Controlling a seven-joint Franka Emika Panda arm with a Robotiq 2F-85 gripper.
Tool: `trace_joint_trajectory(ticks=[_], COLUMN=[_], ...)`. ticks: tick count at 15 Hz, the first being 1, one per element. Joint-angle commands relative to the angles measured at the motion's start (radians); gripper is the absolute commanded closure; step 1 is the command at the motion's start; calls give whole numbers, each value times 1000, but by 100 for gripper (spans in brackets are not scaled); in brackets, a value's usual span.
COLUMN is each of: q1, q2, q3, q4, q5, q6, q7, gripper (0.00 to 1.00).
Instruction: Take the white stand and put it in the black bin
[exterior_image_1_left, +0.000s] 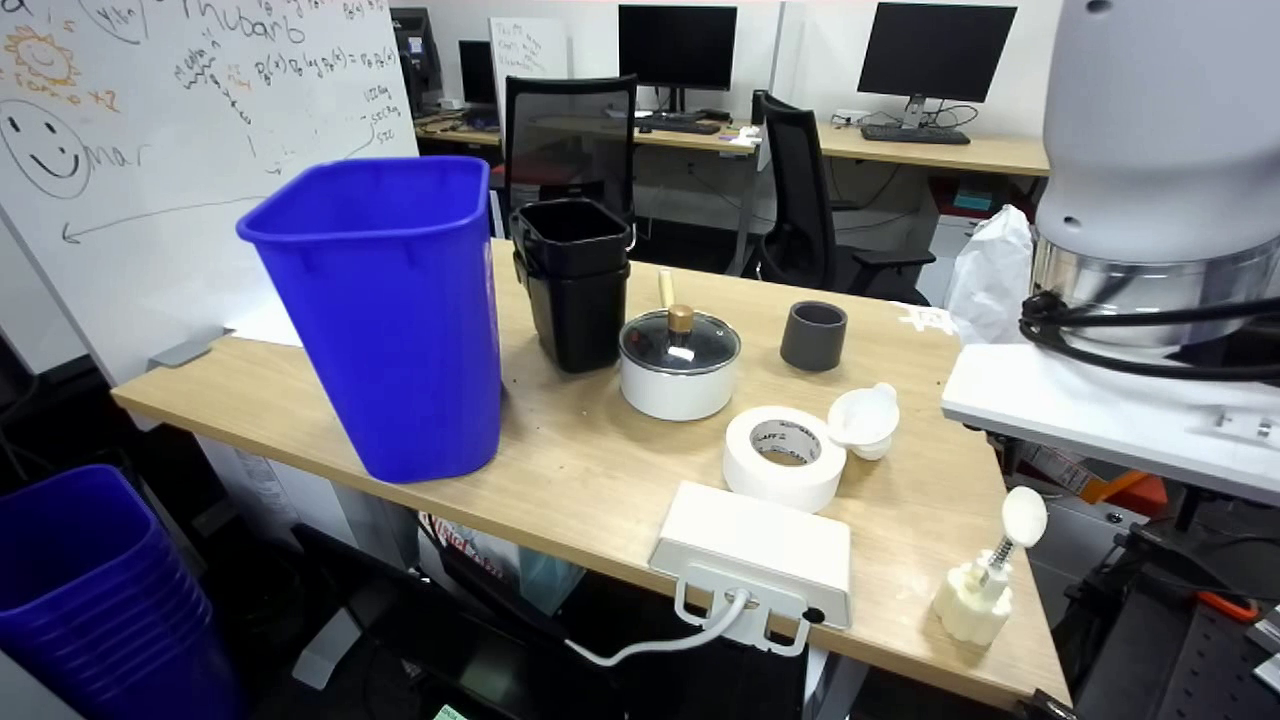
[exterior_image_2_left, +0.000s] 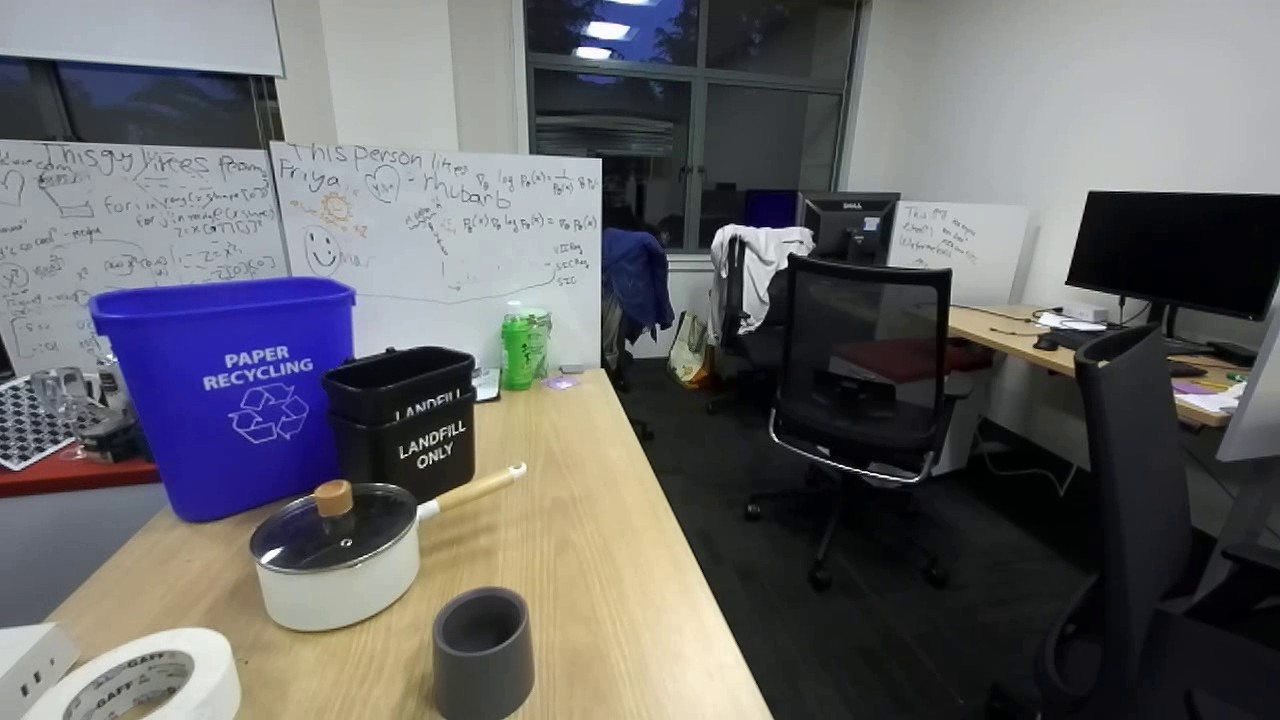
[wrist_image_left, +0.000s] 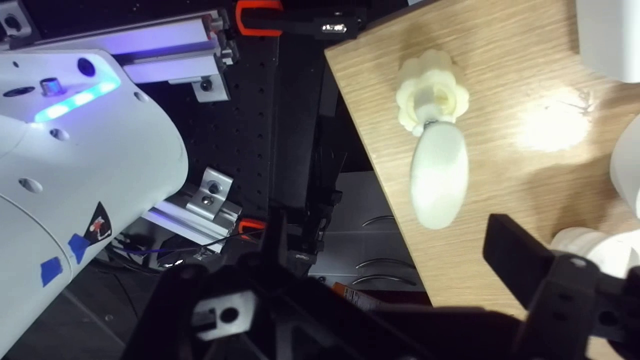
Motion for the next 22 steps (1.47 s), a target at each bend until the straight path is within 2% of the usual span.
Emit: trace_joint_trajectory(ticks=[1, 6, 15, 16, 17, 22], q1=[23, 39, 49, 50, 49, 52], q2=[44, 105, 209, 217, 223, 250], q3=[-8, -7, -17, -19, -21, -29], q4=[0, 0, -1, -1, -1, 0], q5=[-36, -72, -213, -231, -248, -327], q6=[66, 109, 156, 161, 168, 187], q7=[86, 173, 318, 334, 354, 431], gripper=[0, 0, 2, 16, 26, 62])
